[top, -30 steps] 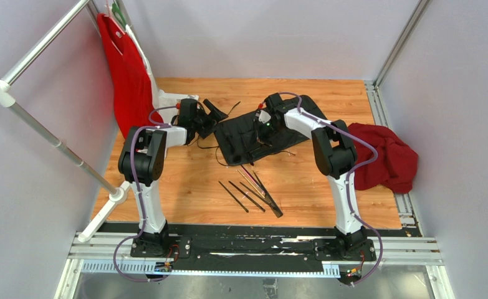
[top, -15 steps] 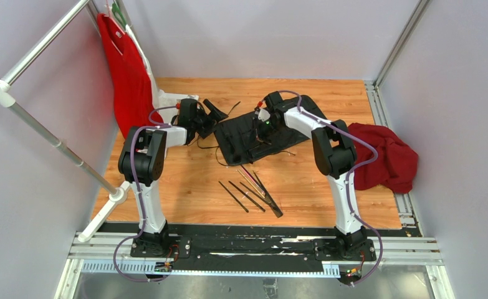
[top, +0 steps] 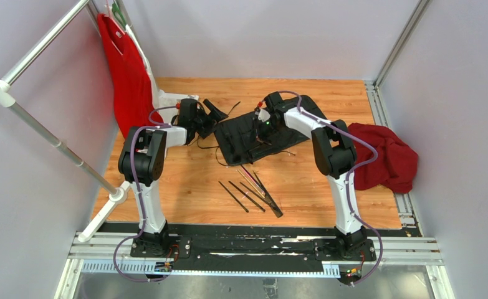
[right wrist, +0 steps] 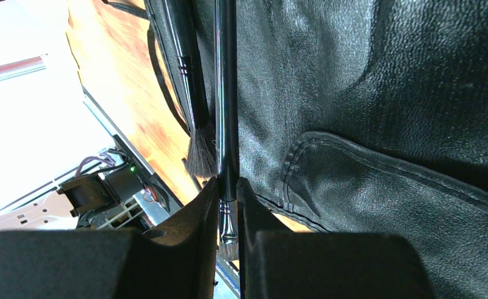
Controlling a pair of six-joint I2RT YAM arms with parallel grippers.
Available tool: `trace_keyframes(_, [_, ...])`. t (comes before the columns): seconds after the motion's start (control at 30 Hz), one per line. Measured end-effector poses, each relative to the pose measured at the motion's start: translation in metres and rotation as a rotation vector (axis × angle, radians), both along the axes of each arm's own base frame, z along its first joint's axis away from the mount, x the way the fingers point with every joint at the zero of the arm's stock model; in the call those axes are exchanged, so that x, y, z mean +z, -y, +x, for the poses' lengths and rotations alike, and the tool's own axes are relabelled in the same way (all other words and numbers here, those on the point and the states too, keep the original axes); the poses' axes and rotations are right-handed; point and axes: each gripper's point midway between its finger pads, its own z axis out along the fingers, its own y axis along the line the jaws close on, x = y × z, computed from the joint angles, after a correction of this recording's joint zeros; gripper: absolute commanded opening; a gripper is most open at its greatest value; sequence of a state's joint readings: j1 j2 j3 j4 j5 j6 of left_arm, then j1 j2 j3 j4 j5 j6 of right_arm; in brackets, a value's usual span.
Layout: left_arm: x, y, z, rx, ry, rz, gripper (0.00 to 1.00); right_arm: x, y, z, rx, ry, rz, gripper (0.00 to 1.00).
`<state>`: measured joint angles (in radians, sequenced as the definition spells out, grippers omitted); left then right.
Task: Organize the makeup
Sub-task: Place the makeup brush in the cosmetics bag.
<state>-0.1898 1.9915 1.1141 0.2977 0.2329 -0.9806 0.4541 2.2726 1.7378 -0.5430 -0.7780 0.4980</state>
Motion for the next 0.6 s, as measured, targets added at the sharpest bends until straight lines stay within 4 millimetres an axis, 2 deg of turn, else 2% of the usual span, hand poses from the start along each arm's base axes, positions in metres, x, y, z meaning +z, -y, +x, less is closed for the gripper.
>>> trace_keyframes(0.6, [-0.0001,0.0000,-0.0001,0.000,0.002,0.000,0.98,-0.0070,0.0021,-0.0044,0.000,-0.013,-0.006,0.01])
